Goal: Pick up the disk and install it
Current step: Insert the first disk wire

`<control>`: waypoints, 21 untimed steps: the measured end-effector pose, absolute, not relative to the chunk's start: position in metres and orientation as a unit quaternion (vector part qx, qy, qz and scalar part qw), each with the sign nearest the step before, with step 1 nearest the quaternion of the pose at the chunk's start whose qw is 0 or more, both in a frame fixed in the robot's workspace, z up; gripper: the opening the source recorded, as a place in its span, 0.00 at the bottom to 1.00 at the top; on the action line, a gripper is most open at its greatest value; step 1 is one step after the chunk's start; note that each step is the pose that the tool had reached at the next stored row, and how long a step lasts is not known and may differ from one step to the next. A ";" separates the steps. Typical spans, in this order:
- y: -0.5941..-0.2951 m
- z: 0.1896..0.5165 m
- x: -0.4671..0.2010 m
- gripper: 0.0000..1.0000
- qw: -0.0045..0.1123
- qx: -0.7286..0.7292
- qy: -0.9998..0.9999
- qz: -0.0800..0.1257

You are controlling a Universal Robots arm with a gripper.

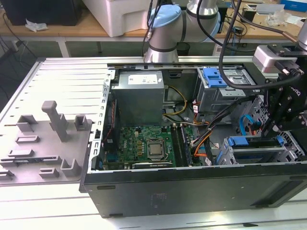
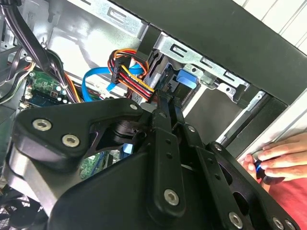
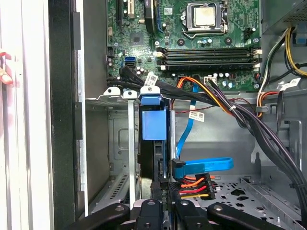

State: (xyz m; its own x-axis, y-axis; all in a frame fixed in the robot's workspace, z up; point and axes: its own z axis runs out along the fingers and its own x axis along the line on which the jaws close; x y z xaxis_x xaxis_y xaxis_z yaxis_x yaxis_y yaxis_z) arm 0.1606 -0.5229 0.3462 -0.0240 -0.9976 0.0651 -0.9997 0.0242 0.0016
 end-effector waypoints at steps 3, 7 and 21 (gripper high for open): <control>-0.523 0.346 0.161 0.17 0.024 0.698 -0.715 0.022; -0.524 0.345 0.161 0.17 0.024 0.698 -0.715 0.022; -0.524 0.344 0.161 0.17 0.024 0.696 -0.717 0.022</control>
State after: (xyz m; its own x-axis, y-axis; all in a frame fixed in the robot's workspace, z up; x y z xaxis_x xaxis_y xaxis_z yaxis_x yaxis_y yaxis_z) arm 0.1609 -0.5236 0.3438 -0.0294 -0.9975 0.0648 -0.9996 0.0296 0.0017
